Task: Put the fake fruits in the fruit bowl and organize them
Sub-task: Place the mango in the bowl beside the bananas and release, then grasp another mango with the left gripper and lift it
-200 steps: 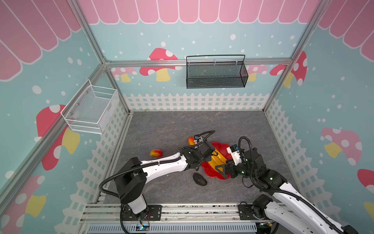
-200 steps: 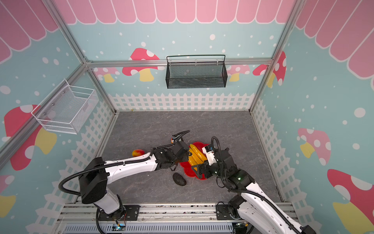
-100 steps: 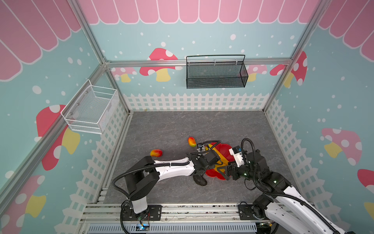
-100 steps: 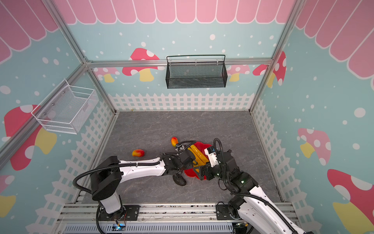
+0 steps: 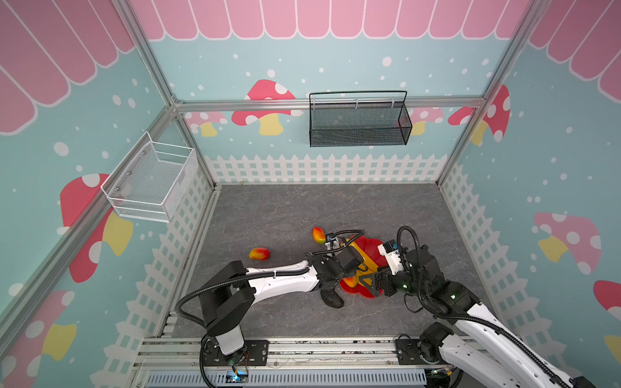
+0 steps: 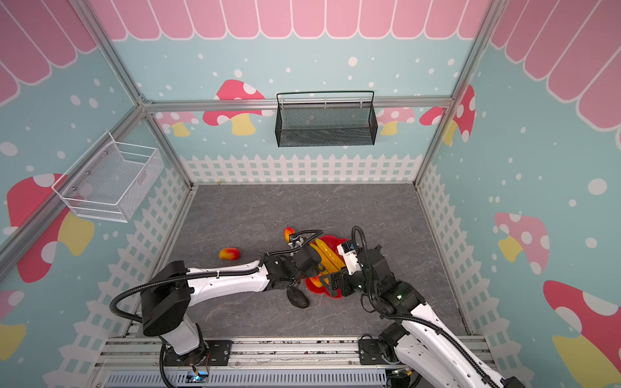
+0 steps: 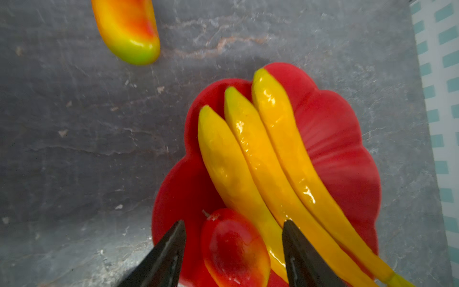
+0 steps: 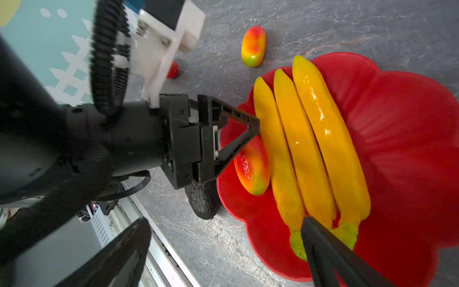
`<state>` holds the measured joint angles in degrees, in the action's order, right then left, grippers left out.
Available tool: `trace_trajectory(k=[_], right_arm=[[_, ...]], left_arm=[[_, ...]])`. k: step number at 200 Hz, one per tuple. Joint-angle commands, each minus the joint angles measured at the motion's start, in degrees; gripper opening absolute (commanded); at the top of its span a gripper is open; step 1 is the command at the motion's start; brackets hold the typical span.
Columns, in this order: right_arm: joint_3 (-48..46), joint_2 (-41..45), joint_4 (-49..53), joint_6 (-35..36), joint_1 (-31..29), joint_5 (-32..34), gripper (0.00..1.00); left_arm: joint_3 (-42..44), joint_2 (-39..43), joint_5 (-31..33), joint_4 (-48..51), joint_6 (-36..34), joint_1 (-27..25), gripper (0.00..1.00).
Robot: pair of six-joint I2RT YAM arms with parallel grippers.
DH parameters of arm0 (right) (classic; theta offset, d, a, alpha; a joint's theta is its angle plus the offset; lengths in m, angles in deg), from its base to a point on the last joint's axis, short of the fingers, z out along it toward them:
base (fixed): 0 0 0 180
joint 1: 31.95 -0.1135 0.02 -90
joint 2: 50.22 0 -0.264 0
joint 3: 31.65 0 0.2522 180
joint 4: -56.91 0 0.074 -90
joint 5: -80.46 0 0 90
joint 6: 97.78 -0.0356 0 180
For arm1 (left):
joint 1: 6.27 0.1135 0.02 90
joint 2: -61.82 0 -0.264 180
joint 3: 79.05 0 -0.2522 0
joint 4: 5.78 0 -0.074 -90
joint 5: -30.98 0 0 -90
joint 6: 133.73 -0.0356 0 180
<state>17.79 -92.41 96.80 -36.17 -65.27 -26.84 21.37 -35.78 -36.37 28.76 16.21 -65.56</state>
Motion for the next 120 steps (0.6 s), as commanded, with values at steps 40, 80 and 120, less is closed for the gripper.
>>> trace_trajectory(k=[40, 80, 120], right_arm=[[5.27, -10.56, -9.34, 4.95, 0.34, -3.33, 0.98], [5.02, -14.72, -13.31, 5.26, 1.15, -5.16, 0.98], [5.28, -18.59, -16.66, 6.83, 4.41, -8.04, 0.98]], left_arm=[[-7.15, -3.94, -2.07, 3.26, -13.42, 15.07, 0.60], [-12.60, -11.62, -6.81, 3.79, -16.47, 21.26, 0.60], [-17.08, -17.53, -9.68, 4.01, -16.92, 23.52, 0.60]])
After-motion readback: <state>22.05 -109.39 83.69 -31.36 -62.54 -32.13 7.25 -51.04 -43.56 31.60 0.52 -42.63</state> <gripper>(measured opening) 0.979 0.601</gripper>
